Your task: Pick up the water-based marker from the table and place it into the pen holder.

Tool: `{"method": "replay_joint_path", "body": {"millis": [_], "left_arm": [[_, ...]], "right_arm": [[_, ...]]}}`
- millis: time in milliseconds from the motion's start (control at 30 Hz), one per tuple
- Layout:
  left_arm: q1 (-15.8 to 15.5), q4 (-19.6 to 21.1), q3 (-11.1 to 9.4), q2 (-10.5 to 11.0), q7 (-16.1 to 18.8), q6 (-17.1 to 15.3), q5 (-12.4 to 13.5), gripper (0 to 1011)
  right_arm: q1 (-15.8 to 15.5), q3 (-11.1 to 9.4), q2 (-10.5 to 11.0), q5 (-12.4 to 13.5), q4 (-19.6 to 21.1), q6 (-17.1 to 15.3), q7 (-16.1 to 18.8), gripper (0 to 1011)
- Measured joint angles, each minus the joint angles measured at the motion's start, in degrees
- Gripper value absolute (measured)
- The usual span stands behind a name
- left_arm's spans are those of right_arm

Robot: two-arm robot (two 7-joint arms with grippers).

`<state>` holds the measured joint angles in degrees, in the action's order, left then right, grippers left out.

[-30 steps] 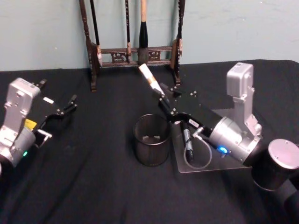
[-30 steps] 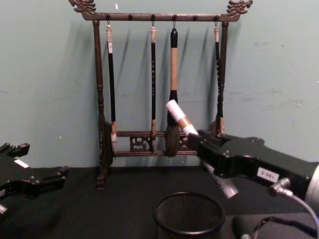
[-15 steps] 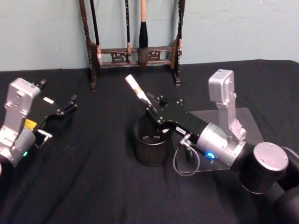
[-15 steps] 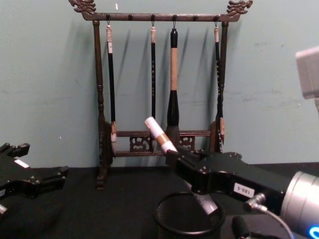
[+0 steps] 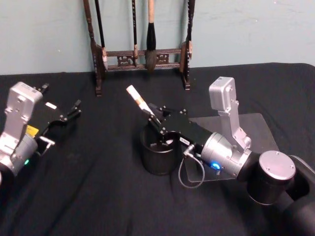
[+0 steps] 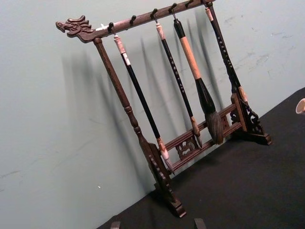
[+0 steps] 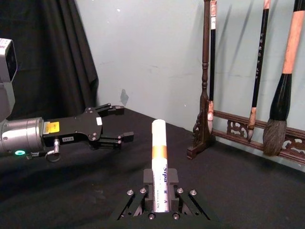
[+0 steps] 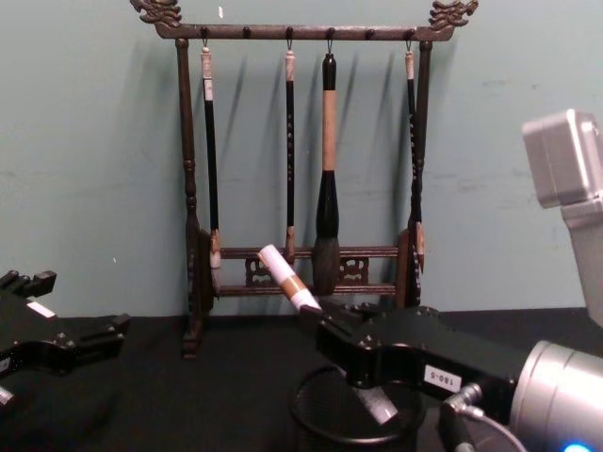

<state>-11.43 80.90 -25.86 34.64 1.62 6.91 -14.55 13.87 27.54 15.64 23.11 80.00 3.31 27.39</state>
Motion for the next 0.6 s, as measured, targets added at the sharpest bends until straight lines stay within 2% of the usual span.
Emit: {"method": "replay_joint_path", "body": {"millis": [433, 567, 600], "left_arm": [[0.0, 0.0, 0.0, 0.0, 0.0, 0.0, 0.0, 1001], [0.0, 0.0, 0.0, 0.0, 0.0, 0.0, 0.0, 1001], [0.0, 0.0, 0.0, 0.0, 0.0, 0.0, 0.0, 1001]], "right_arm": [[-0.03, 0.07, 0.07, -0.3, 0.07, -0.08, -0.22, 183], [-0.05, 0.04, 0.07, -0.29, 0.1, -0.08, -0.19, 261], [-0.05, 0.04, 0.07, -0.29, 0.1, -0.08, -0.19, 322]]}}
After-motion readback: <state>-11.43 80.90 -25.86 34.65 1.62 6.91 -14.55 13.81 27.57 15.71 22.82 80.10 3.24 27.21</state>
